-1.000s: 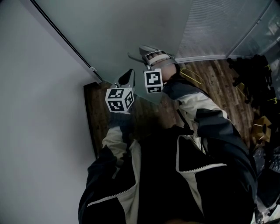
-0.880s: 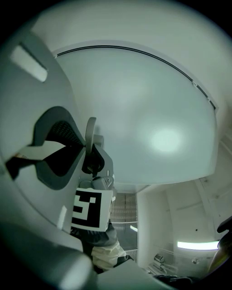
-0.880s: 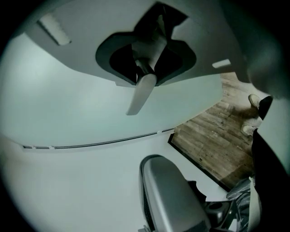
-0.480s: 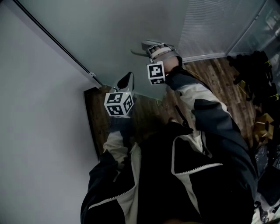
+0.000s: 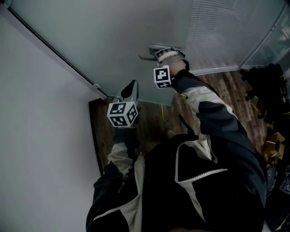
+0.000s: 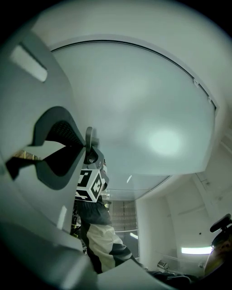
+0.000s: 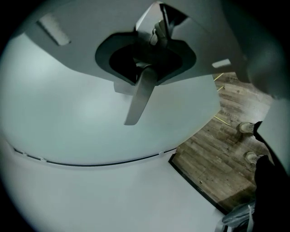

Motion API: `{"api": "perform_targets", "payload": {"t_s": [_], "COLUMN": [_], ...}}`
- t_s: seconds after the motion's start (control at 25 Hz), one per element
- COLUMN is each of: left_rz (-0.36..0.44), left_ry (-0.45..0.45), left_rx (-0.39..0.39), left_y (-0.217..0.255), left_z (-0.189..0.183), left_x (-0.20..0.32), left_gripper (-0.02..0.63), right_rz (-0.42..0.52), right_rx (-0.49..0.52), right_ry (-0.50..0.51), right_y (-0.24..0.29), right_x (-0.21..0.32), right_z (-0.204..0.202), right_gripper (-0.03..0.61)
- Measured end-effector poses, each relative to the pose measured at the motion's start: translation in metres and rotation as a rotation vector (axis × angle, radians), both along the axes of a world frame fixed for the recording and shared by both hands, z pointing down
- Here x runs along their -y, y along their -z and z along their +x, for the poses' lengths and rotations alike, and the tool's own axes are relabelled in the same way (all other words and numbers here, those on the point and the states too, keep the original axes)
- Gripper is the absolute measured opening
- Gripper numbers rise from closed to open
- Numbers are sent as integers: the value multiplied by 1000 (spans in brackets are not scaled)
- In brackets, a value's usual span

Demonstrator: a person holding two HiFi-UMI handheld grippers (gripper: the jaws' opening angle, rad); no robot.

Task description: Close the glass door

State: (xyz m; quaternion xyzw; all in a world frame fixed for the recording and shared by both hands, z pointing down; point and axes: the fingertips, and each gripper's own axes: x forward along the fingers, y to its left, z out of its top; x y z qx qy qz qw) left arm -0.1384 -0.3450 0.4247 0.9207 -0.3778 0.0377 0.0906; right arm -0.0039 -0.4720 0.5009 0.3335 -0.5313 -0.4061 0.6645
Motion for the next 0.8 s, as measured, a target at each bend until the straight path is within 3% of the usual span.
{"api": "perform_targets", "payload": {"t_s": [0.4,0.8], "left_rz": [9,1], "left_ry": [58,165], "left_rx": [4,26], "left_y": [21,5], "left_z": [61,58], "left_x": [45,52], "left_gripper": [3,3], "right_rz": [-28,-33], "right_rx": [-6,-3], "right_ry": [43,13], "right_y": [8,-6], "right_x": [84,171], "right_z": [50,76], "right_gripper": [129,133]}}
